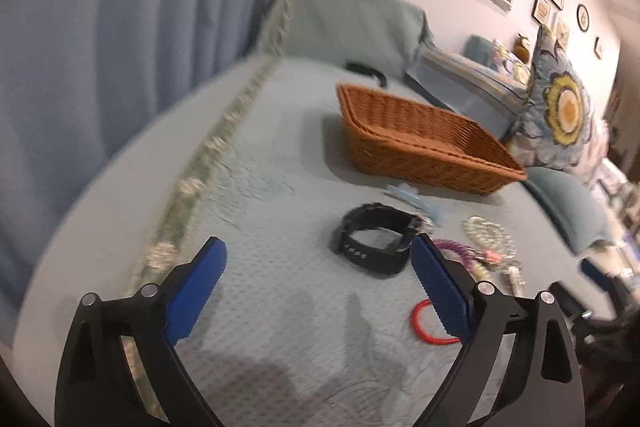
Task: Organize jewelry
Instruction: 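Grasp the black watch with the left tool while the right tool grasps the silver hair clip, then carry the black watch into the basket and open the left tool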
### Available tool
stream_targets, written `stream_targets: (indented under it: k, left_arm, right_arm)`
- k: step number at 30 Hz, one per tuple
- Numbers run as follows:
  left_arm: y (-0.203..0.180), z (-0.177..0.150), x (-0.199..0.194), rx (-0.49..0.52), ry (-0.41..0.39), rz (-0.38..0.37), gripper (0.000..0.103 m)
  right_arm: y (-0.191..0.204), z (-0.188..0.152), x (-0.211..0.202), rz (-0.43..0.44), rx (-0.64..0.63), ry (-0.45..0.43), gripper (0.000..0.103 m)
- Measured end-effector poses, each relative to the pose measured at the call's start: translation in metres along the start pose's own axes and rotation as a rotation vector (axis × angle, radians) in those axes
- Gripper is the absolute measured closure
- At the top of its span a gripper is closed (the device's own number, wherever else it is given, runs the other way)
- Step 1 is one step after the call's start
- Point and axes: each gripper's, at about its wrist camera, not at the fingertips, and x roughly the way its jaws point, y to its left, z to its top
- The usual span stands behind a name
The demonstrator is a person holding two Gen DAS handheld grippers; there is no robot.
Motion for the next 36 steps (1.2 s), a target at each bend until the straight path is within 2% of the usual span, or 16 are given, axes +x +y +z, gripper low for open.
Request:
stream_targets:
  k: [3,5,9,11,14,17,22,24,25,26,28,29,30,33,36]
  left_arm:
    - [0.001,0.013,0.019,0.001,0.086,-0.074,0.016]
    - [0.002,0.021,0.034,-0.004,0.14,-0.122,0.021]
    - [0.004,0.03,0.056,-0.044,0.197,-0.191,0.033]
    - [0.009,0.033,0.072,-0.066,0.24,-0.209,0.038]
    - [0.013,0.033,0.088,-0.095,0.292,-0.248,0.051]
    - [0.014,0.032,0.099,-0.113,0.326,-0.285,0.053]
    - [0.004,0.035,0.108,-0.072,0.345,-0.261,0.053]
    - [-0.002,0.037,0.109,-0.046,0.356,-0.236,0.053]
    - [-0.007,0.038,0.109,-0.023,0.359,-0.217,0.055]
    - [-0.01,0.037,0.11,-0.001,0.36,-0.198,0.059]
    - [-0.015,0.035,0.11,0.048,0.356,-0.15,0.079]
    - [-0.016,0.034,0.109,0.059,0.352,-0.157,0.092]
    - [-0.016,0.034,0.108,0.06,0.35,-0.176,0.092]
    - [-0.018,0.033,0.102,0.065,0.319,-0.16,0.093]
    - [-0.017,0.034,0.09,0.056,0.267,-0.186,0.093]
  right_arm:
    - [-0.012,0.004,0.011,0.025,0.026,0.043,0.02]
    - [-0.017,0.007,0.022,0.041,0.032,0.086,0.036]
    - [-0.025,0.017,0.044,0.069,0.043,0.152,0.049]
    - [-0.029,0.024,0.057,0.087,0.059,0.189,0.059]
    - [-0.033,0.032,0.08,0.105,0.058,0.229,0.066]
    - [-0.03,0.038,0.097,0.132,0.049,0.258,0.068]
    - [-0.012,0.044,0.113,0.106,-0.026,0.285,0.069]
    - [-0.007,0.046,0.118,0.103,-0.057,0.285,0.075]
    - [-0.004,0.047,0.12,0.107,-0.073,0.286,0.081]
    - [-0.001,0.047,0.121,0.111,-0.086,0.286,0.087]
    - [0.001,0.048,0.121,0.12,-0.103,0.281,0.097]
    - [0.003,0.047,0.118,0.118,-0.107,0.275,0.097]
    - [0.002,0.047,0.117,0.118,-0.111,0.27,0.097]
    - [0.0,0.048,0.105,0.128,-0.106,0.24,0.097]
    - [0.0,0.052,0.093,0.139,-0.102,0.216,0.097]
